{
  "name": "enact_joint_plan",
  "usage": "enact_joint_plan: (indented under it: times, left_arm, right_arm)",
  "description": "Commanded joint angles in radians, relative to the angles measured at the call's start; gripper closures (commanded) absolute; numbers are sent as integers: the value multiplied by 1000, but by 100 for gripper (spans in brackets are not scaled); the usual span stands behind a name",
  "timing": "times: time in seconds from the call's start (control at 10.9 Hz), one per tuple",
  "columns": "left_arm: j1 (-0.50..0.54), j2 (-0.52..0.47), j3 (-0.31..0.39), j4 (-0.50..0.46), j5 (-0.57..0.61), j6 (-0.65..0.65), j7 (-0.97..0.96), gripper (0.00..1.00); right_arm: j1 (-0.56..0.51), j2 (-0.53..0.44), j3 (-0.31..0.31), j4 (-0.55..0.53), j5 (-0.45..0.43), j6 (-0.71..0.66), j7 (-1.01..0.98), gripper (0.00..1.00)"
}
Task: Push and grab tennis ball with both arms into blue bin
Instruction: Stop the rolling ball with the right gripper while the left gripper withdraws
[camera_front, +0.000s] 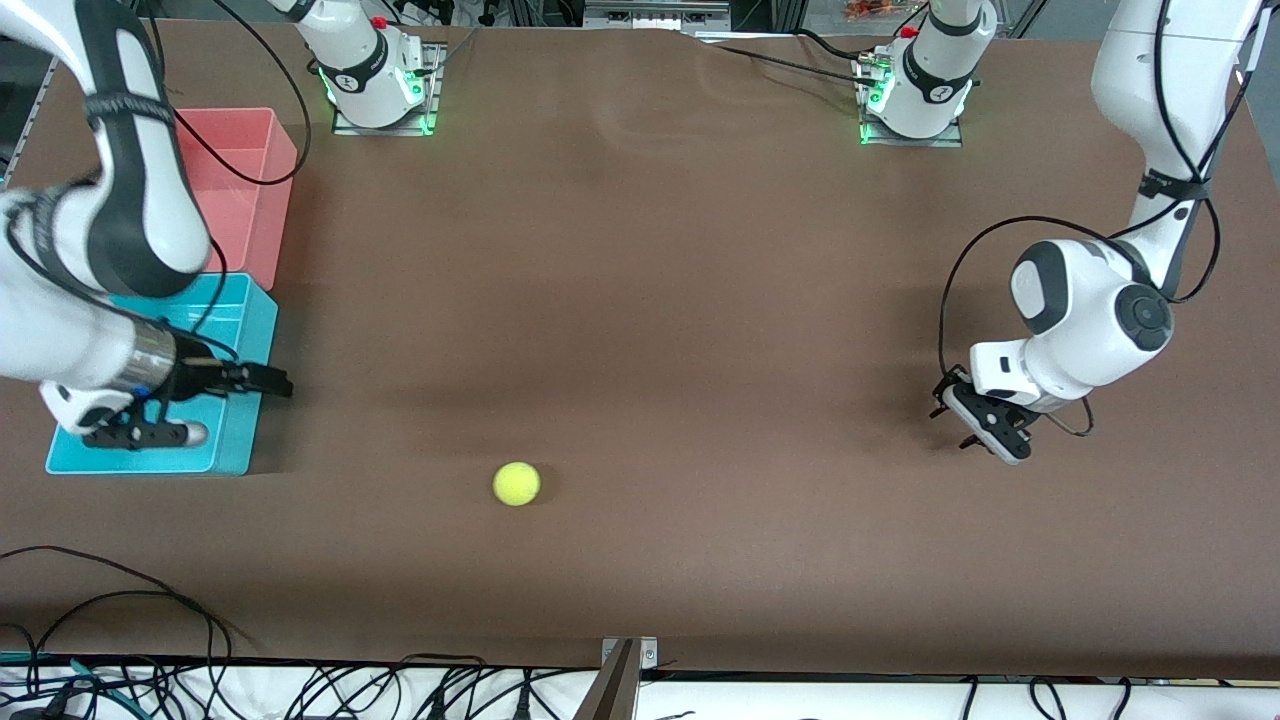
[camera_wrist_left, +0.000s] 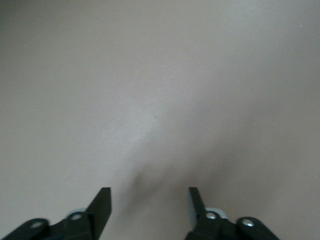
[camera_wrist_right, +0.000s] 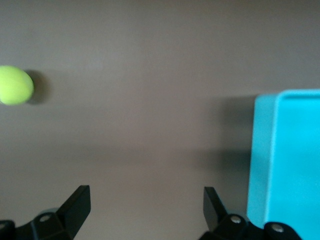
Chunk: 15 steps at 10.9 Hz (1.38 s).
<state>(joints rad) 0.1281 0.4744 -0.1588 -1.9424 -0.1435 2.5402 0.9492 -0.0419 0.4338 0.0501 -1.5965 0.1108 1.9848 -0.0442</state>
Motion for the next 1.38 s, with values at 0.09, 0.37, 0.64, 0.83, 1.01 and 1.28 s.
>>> enact_joint_plan:
  times: [0.09, 0.37, 0.64, 0.83, 1.01, 1.28]
  left_arm:
    - [33, -166, 31, -98, -13, -11, 10, 0]
    - [34, -178, 39, -95, -14, -9, 8, 0]
    - [39, -183, 50, -89, -21, -9, -21, 0]
    - [41, -204, 71, -84, -21, -9, -67, 0]
    - [50, -233, 77, -85, -19, -9, -70, 0]
    - [70, -244, 77, -85, -19, -9, -115, 0]
  right_arm:
    - [30, 212, 17, 32, 20, 352, 0, 0]
    - [30, 248, 20, 33, 94, 373, -11, 0]
    - [27, 341, 48, 49, 136, 534, -63, 0]
    - [23, 388, 50, 61, 139, 636, -107, 0]
    - [23, 384, 50, 59, 142, 631, -115, 0]
    - [60, 358, 36, 35, 129, 629, -77, 0]
